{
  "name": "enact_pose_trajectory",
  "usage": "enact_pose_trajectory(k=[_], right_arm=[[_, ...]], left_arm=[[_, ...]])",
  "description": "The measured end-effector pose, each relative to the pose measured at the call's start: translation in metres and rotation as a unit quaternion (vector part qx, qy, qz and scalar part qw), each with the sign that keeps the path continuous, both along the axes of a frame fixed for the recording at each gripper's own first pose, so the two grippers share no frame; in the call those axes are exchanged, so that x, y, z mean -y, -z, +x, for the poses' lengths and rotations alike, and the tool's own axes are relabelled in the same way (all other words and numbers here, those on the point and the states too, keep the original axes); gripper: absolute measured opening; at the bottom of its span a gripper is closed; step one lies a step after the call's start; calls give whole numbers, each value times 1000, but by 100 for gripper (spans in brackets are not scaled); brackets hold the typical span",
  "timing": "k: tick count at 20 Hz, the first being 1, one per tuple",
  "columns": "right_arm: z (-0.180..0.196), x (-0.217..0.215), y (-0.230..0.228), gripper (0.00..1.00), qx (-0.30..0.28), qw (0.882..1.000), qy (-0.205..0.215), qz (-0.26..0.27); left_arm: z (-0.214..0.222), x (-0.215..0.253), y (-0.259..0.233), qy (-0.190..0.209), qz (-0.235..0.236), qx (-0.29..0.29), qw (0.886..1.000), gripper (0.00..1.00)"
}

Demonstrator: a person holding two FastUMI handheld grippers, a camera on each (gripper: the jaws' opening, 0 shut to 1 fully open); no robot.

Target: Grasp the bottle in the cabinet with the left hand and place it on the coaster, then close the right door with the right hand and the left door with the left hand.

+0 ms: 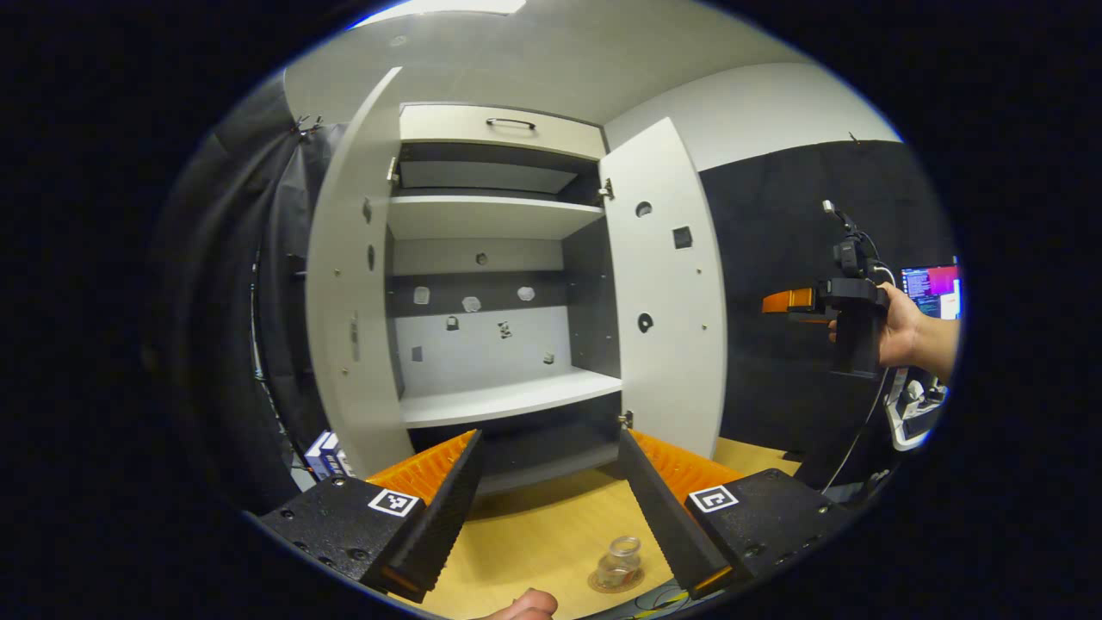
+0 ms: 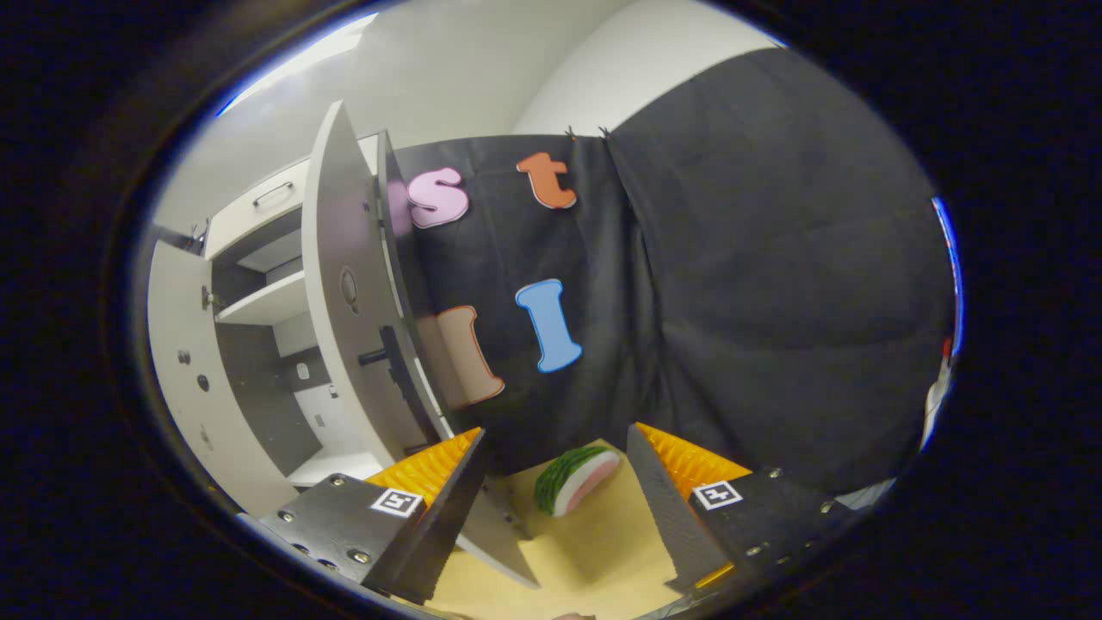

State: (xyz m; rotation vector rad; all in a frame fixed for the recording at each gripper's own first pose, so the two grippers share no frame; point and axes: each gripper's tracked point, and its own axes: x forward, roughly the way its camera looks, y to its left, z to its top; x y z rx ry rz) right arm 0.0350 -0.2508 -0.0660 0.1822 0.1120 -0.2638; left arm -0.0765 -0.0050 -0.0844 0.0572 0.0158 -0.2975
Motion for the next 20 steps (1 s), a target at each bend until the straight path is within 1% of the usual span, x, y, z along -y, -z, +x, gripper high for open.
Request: enact_pose_trajectory(k=[1, 2, 3, 4, 6, 9, 10, 11, 13, 15, 17, 18, 19, 20], right_arm=[[8, -1, -7, 98, 4, 1000, -3, -17], [17, -5, -12, 98, 7, 1000, -11, -26], [23, -9, -12, 98, 8, 999, -21, -33], [30, -10, -16, 98, 8, 999, -26, -41], [44, -14, -23, 100, 10, 998, -23, -57], [62, -53, -28, 98, 10, 996, -73, -59], [67, -54, -29, 98, 14, 996, -64, -65], [65, -56, -32, 91, 11, 995, -61, -82], [60, -60, -32, 90, 15, 992, -61, -107], [57, -61, -33, 90, 15, 994, -52, -99], [55, -61, -33, 90, 20, 995, -42, -85], [55, -60, -32, 90, 21, 995, -36, -89], [54, -60, -34, 86, 23, 994, -34, -101], [54, -60, -35, 86, 27, 993, -35, -109]], left_arm=[[0, -15, -7, -15, -1, 7, 1000, 98], [0, -29, -11, -30, -1, 12, 999, 100], [-1, -43, -15, -42, -2, 16, 999, 98], [-3, -58, -17, -57, -2, 17, 998, 98], [-8, -85, -20, -84, -8, 17, 996, 98], [-15, -124, -15, -122, -21, -1, 992, 98], [-17, -136, -13, -136, -23, -5, 990, 98], [-21, -148, -13, -147, -25, -7, 989, 98], [-25, -164, -12, -164, -28, -11, 986, 98], [-29, -183, -7, -185, -24, -22, 982, 98], [-30, -193, -6, -192, -27, -30, 981, 99], [-31, -198, -4, -197, -29, -33, 979, 98], [-30, -202, -1, -202, -32, -39, 978, 98], [-32, -205, 2, -206, -36, -43, 977, 99]])
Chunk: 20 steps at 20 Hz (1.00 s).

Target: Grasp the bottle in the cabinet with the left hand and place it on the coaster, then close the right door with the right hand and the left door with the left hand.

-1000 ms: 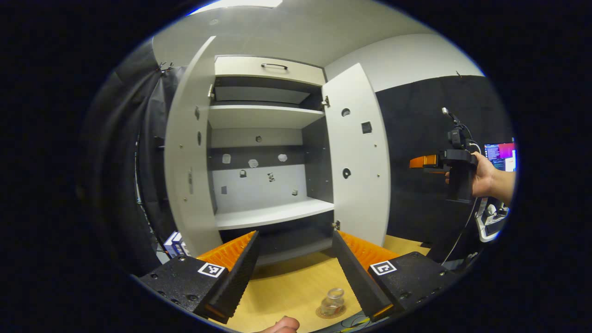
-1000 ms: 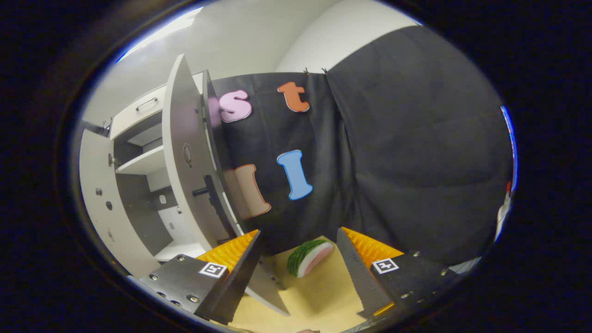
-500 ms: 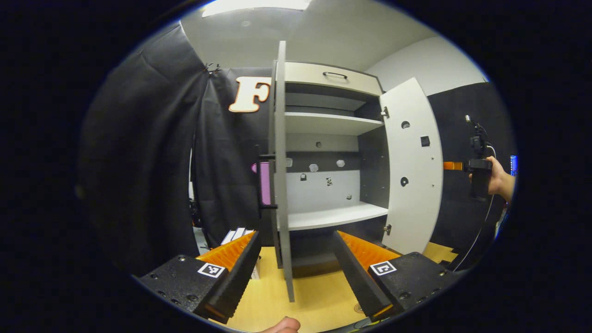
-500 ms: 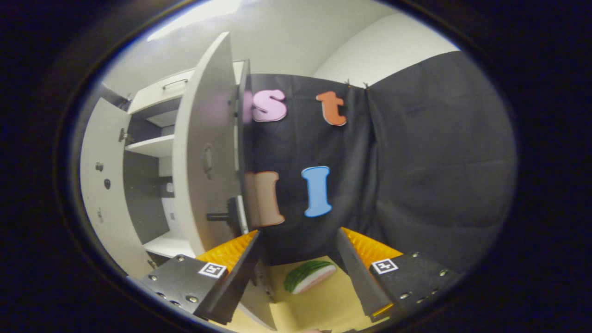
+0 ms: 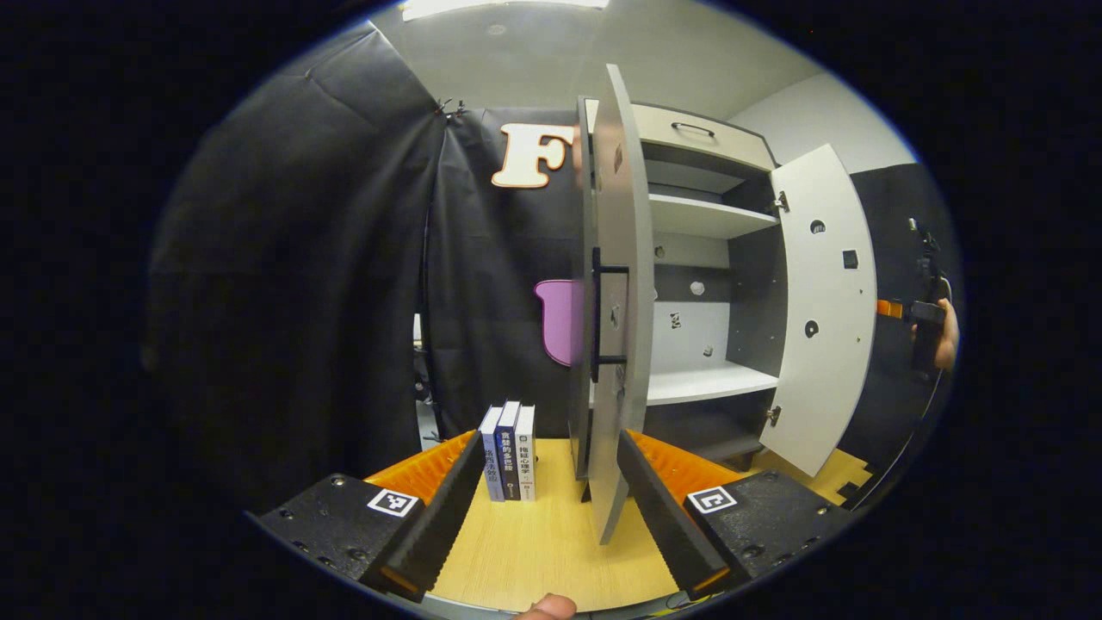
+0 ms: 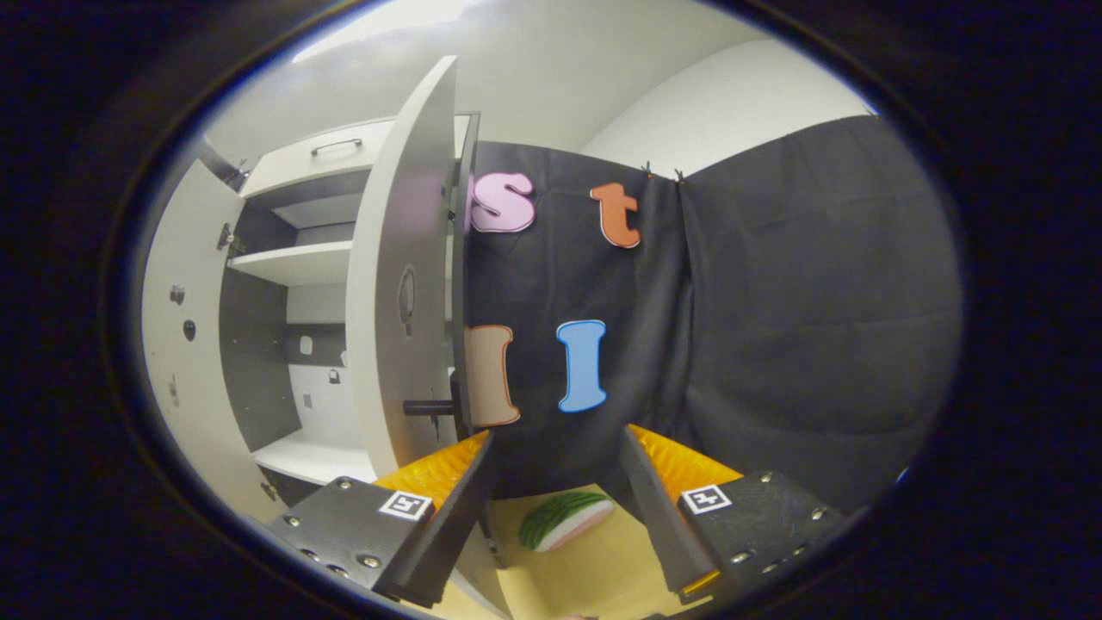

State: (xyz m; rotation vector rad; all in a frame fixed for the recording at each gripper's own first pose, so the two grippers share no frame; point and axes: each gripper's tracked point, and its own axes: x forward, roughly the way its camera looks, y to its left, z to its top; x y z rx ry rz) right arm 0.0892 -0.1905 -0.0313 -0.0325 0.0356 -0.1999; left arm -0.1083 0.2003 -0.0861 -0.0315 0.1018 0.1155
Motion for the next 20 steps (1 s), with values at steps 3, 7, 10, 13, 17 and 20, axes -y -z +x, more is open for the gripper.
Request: enact_pose_trajectory(k=[3, 7, 10, 13, 17, 20], right_arm=[[0, -2, 0, 89, 5, 1000, -2, 17], [-2, -8, -19, 80, 44, 999, -17, 25], [3, -25, -24, 87, 48, 997, -50, 37], [3, -37, -23, 88, 39, 996, -69, 43], [3, -73, -22, 88, 35, 993, -102, 42], [5, -97, -19, 87, 32, 990, -122, 66]], left_arm=[[2, -8, 3, -5, -15, -5, 1000, 98], [6, -29, 4, -22, 2, -5, 1000, 98], [7, -40, 3, -38, 3, -5, 999, 98], [11, -45, 4, -37, -17, -3, 999, 98], [21, -55, 7, -41, -29, -6, 999, 96], [25, -58, 8, -37, -35, -4, 999, 94]])
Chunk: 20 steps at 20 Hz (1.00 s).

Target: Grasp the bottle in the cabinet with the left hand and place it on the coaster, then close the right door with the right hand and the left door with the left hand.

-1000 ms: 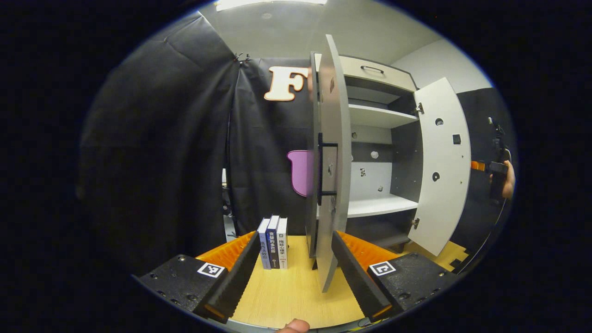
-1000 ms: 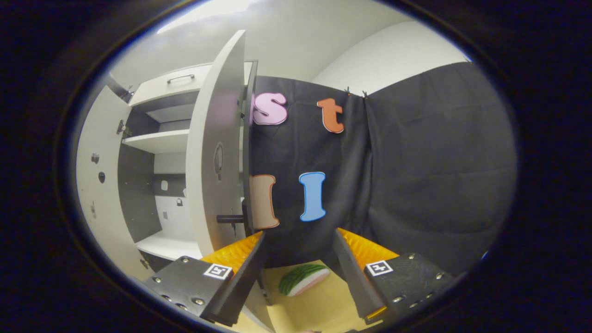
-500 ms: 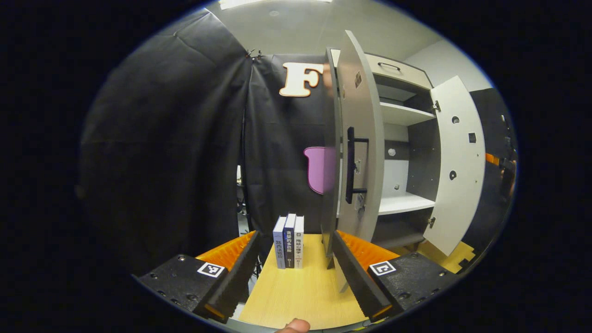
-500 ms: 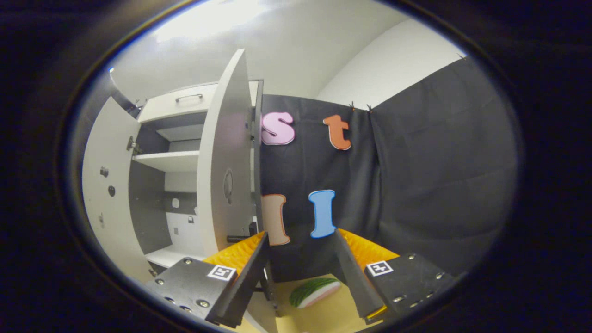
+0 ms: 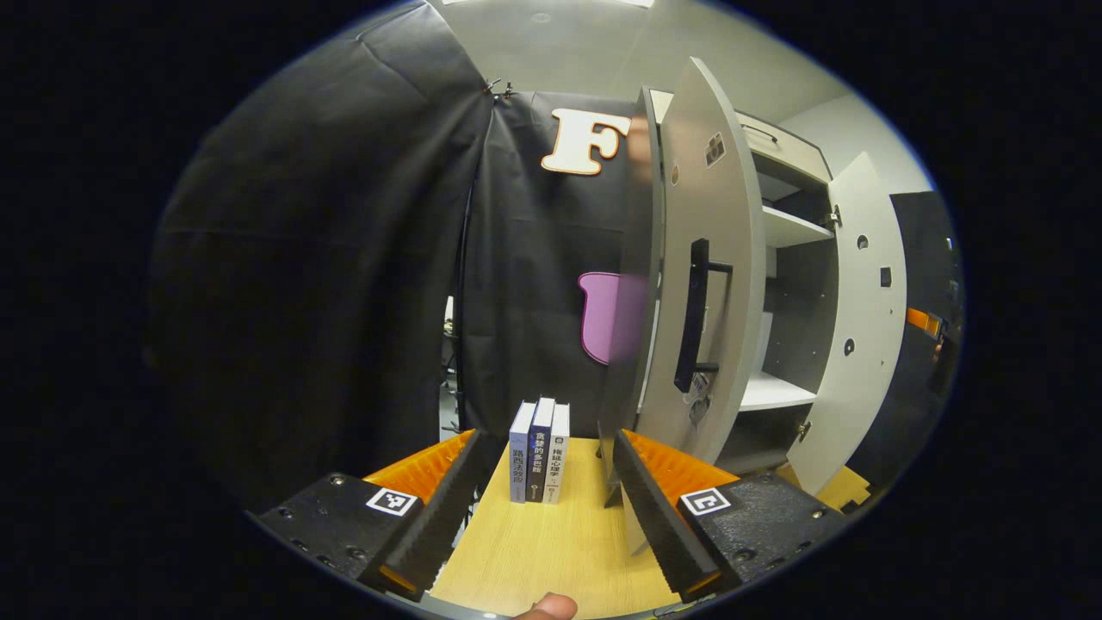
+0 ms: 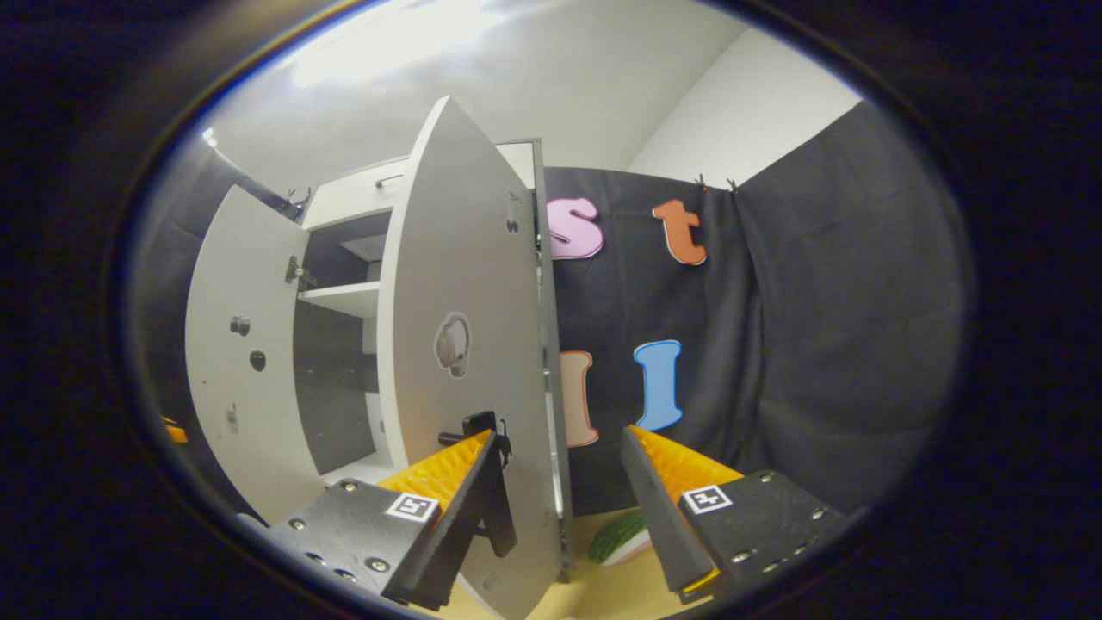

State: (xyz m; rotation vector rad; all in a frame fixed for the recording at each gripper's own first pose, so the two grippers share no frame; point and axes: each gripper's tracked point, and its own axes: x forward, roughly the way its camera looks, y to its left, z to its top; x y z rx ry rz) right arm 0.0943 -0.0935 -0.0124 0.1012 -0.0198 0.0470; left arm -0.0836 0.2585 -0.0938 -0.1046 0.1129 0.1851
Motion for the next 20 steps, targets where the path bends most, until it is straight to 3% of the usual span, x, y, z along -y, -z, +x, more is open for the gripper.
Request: enact_pose_trajectory(k=[6, 10, 15, 20], right_arm=[[6, -36, 0, 88, 13, 999, -15, -25], [5, -69, 9, 89, 16, 999, -41, 0], [-10, -97, 6, 93, 24, 998, -57, 8], [-55, -94, 19, 89, 1, 999, -36, 3]], left_arm=[[4, 0, -2, 10, 5, 5, 1000, 97], [31, -9, 6, 24, 0, -1, 1000, 94], [72, 3, 2, 69, -19, 6, 997, 96], [103, 38, -15, 120, -41, 20, 992, 97]])
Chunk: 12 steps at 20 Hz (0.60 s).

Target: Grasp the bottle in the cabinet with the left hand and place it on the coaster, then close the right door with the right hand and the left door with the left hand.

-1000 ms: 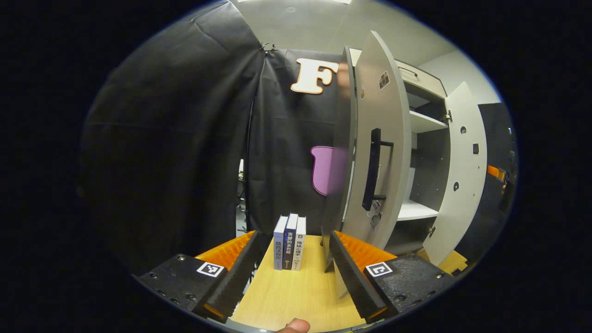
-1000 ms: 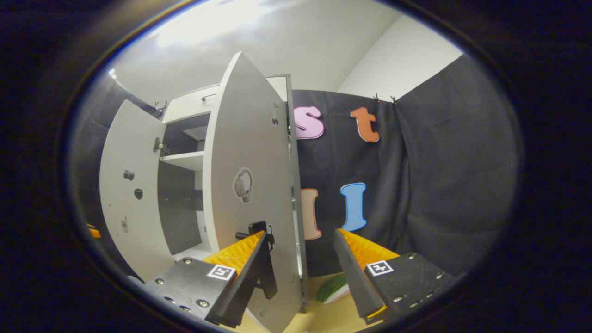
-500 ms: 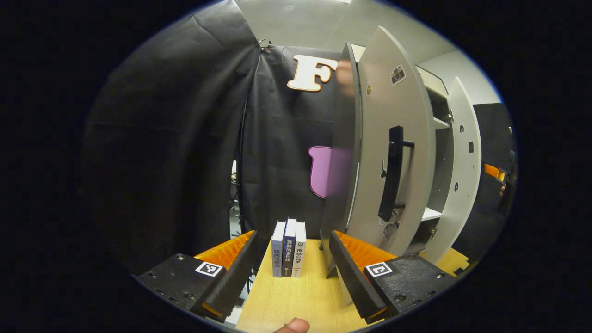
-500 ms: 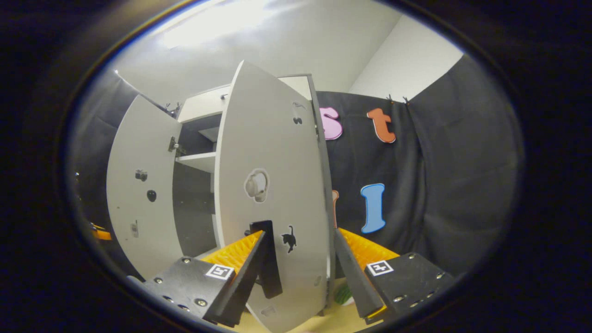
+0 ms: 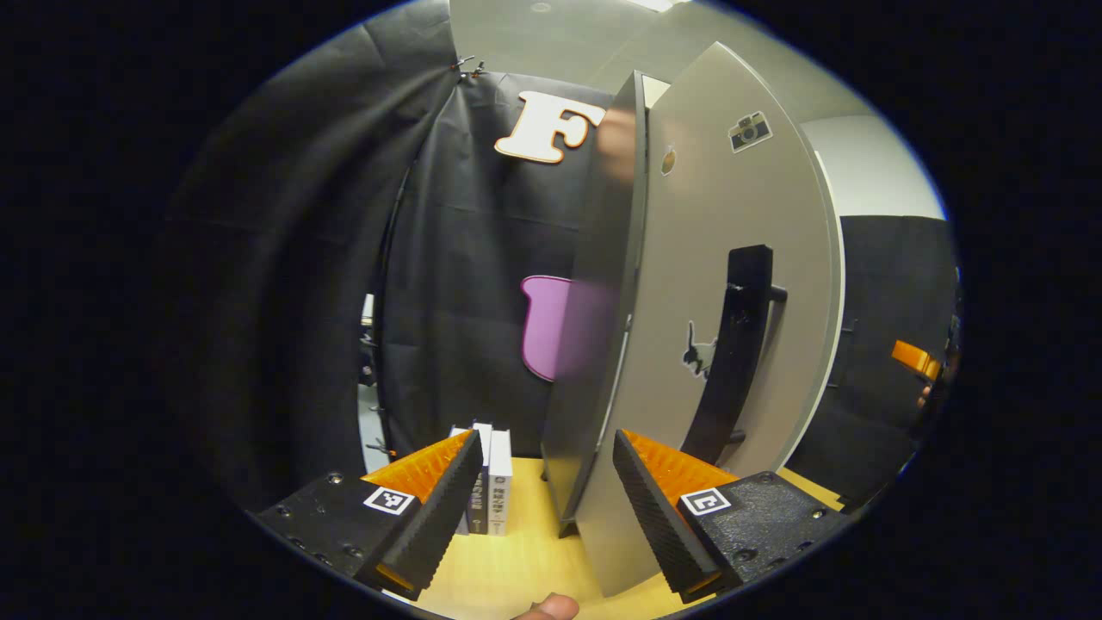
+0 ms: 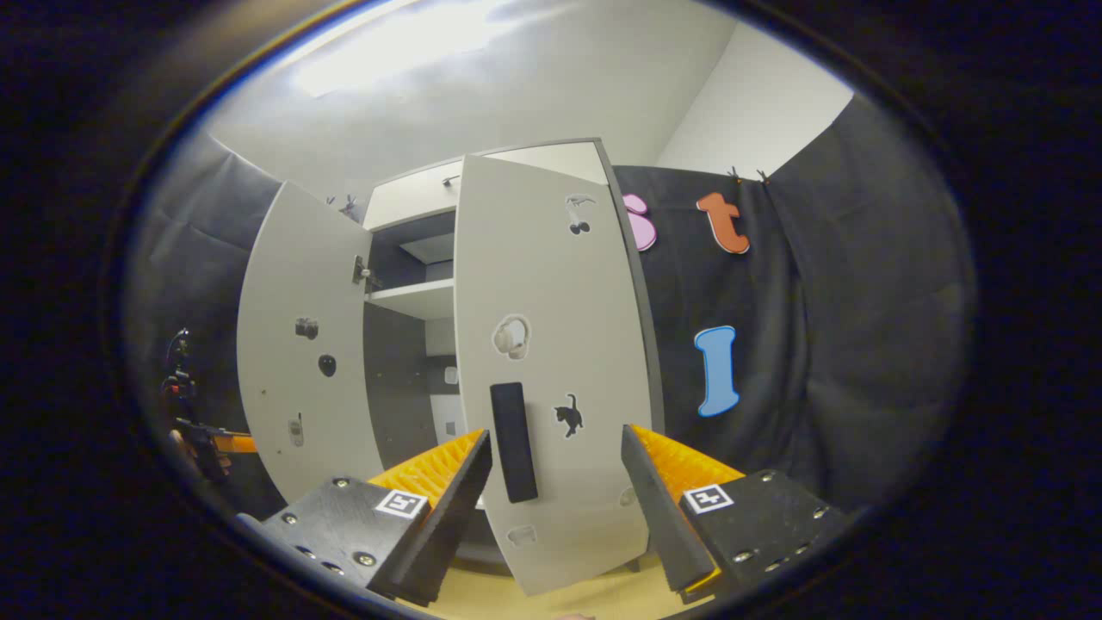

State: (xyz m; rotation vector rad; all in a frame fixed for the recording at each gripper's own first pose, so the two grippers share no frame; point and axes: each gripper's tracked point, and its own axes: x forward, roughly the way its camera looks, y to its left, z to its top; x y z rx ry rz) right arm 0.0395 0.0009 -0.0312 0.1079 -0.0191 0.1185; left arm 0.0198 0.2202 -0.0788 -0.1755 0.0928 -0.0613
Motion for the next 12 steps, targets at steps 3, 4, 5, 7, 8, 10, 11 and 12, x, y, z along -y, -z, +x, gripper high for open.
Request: enact_pose_trajectory(k=[3, 4, 5, 7, 8, 10, 11, 12], right_arm=[[-40, 6, 16, 93, -26, 1000, 13, -2], [-55, 9, 19, 93, -34, 999, 18, -2], [-71, 12, 25, 93, -42, 999, 22, -2], [-103, 22, 30, 93, -50, 998, 34, 0], [-118, 25, 32, 93, -54, 998, 40, -1], [-151, 49, 34, 93, -57, 994, 87, -29], [-169, 59, 32, 89, -57, 992, 108, -44], [-187, 60, 28, 93, -54, 991, 111, -54]], left_arm=[[11, 15, -4, 15, 5, 2, 1000, 96], [12, 15, -8, 17, 8, 8, 1000, 90], [15, 14, -9, 16, 10, 7, 1000, 90], [10, 15, -8, 8, 19, -3, 1000, 95], [11, 16, -10, 3, 27, -5, 1000, 95], [9, 19, -11, -12, 51, -13, 999, 95], [7, 21, -11, -20, 64, -16, 998, 95], [6, 24, -14, -28, 78, -15, 996, 89]])
